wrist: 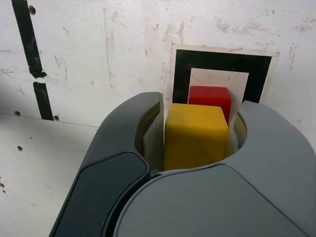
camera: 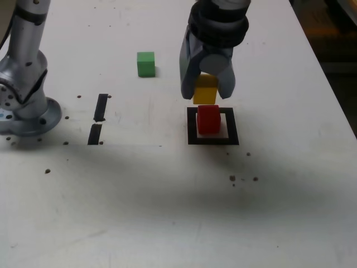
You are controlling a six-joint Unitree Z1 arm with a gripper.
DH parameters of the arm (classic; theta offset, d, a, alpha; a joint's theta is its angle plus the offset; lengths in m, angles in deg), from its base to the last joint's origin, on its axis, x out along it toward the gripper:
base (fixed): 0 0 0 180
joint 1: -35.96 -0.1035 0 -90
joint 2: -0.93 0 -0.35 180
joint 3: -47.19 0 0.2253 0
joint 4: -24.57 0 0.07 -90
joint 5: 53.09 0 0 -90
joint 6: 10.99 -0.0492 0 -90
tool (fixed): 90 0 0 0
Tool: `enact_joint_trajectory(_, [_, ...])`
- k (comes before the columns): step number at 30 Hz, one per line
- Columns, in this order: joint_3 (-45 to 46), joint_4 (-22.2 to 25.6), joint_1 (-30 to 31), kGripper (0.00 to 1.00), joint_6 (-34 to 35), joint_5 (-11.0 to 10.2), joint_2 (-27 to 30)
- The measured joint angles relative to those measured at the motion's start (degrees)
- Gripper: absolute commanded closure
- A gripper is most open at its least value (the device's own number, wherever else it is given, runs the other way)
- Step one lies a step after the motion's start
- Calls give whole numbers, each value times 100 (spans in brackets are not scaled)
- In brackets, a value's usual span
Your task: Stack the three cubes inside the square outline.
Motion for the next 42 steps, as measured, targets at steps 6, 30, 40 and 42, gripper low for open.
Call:
enact_joint_trajectory(6, [-7, -104, 6, 95, -42, -3, -47])
enact_joint_trajectory(30, [411, -635, 6, 39, -125, 147, -184])
enact_joint_trajectory(40, [424, -728, 7, 7, -139, 126, -201])
enact_joint_trajectory(42, [424, -743, 7, 4, -140, 112, -201])
